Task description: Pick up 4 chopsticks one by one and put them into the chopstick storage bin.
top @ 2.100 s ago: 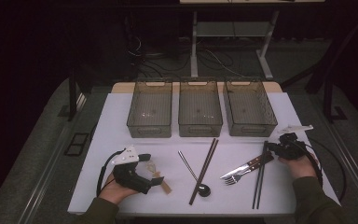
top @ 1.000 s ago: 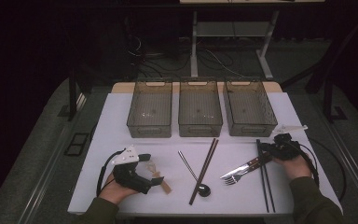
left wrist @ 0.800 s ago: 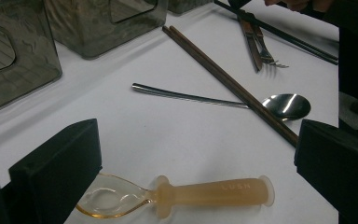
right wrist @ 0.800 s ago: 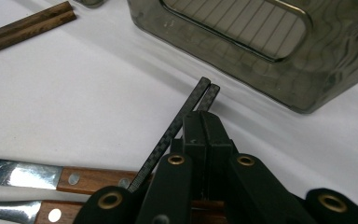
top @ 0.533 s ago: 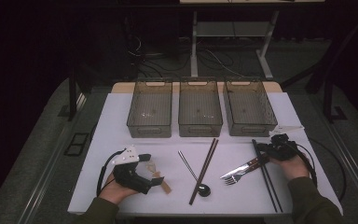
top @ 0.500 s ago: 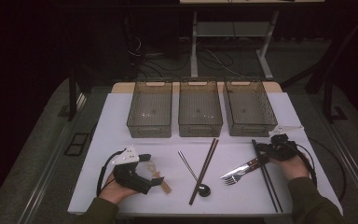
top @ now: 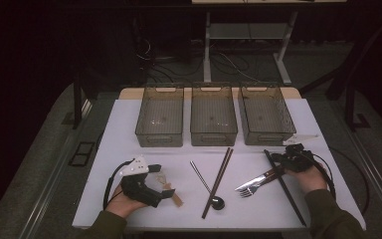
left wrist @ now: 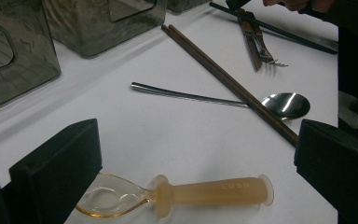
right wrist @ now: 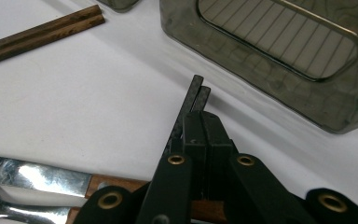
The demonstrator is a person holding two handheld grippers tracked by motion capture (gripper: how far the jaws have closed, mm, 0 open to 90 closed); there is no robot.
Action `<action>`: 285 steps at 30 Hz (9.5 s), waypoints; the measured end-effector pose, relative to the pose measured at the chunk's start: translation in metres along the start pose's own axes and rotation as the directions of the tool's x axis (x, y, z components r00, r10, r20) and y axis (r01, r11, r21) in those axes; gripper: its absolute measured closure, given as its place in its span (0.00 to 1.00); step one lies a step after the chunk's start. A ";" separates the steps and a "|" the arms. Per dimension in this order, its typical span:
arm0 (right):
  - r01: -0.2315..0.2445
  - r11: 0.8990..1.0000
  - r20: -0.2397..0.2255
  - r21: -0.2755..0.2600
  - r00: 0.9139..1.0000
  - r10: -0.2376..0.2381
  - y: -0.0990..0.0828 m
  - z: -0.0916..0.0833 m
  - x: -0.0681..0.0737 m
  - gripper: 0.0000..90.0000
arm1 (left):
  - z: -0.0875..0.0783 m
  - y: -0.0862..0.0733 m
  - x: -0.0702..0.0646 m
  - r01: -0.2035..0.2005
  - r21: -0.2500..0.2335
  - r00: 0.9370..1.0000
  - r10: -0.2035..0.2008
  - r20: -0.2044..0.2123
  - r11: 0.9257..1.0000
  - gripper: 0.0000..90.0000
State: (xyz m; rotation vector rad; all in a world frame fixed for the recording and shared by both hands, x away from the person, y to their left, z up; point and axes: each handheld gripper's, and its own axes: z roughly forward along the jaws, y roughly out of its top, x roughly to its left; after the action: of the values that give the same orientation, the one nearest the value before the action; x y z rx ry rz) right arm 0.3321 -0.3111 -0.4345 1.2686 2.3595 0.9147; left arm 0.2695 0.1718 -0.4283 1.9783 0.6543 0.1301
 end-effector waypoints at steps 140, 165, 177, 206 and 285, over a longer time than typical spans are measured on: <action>0.041 0.994 -0.035 0.102 0.999 -0.038 -0.062 -0.046 0.032 0.94 | 0.004 -0.003 0.001 -0.030 0.039 0.999 0.031 -0.033 0.999 0.00; 0.023 1.000 -0.074 -0.015 0.997 -0.024 -0.053 -0.058 0.025 0.95 | 0.005 -0.003 0.000 -0.034 0.043 0.999 0.035 -0.025 0.998 0.00; -0.011 0.997 -0.145 -0.074 0.989 0.000 -0.031 -0.056 0.028 0.95 | 0.003 -0.004 0.000 -0.022 0.016 1.000 0.022 -0.017 1.000 0.00; -0.005 0.985 -0.195 -0.173 0.980 -0.029 0.020 -0.038 0.060 0.95 | 0.004 -0.003 -0.001 -0.035 0.009 0.999 0.035 -0.014 0.999 0.00; -0.028 0.971 -0.179 -0.236 0.984 -0.015 0.239 0.074 0.143 0.95 | 0.007 -0.003 0.000 -0.024 0.025 0.999 0.025 -0.027 0.999 0.00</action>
State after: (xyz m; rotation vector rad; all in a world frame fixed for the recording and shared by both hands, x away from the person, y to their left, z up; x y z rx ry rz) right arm 0.4423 -0.0670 -0.3273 1.1424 2.2900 1.3204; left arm 0.2705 0.1675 -0.4343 2.0114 0.6519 0.1651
